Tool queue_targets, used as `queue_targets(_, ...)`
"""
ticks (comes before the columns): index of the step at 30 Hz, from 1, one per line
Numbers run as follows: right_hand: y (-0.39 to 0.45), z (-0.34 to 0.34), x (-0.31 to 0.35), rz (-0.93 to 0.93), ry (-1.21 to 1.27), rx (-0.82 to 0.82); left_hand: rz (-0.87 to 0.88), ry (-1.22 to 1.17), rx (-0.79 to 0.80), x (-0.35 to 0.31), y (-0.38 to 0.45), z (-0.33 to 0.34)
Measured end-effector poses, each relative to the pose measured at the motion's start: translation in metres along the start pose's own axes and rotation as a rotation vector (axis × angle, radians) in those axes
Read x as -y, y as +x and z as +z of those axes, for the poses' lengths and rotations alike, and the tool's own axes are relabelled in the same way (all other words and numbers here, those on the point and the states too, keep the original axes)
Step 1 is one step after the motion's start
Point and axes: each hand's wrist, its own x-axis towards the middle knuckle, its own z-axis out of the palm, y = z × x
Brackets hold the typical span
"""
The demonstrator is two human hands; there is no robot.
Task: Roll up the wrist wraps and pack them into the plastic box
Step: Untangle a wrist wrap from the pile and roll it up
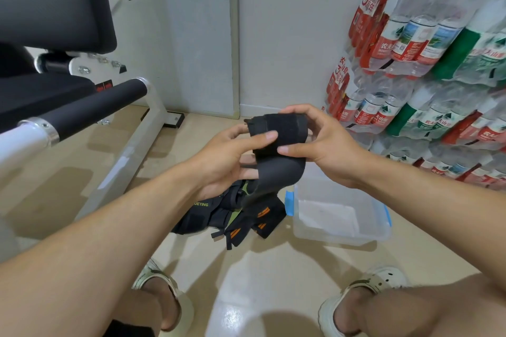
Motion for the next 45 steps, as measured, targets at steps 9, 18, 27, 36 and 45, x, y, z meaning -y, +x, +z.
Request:
queue_targets(9, 0.001, 0.002, 0.003, 0.058, -0.003, 0.028, 0.006, -0.125, -0.077, 0.0, 0.006, -0.002)
queue_targets(18, 0.006, 0.001, 0.002, 0.331, 0.165, 0.035, 0.124, 0.033, -0.095, 0.002, 0.006, -0.011)
queue_targets(27, 0.006, -0.003, -0.002, 0.285, 0.214, 0.043, 0.041, -0.08, -0.077, 0.0, 0.003, -0.009)
queue_targets(36, 0.006, -0.003, -0.006, 0.19, 0.179, 0.066, -0.053, -0.09, -0.071, 0.001, 0.004, -0.007)
queue_targets(45, 0.004, 0.004, 0.0, 0.336, 0.231, 0.028, 0.149, 0.09, -0.158, 0.005, 0.004, -0.005)
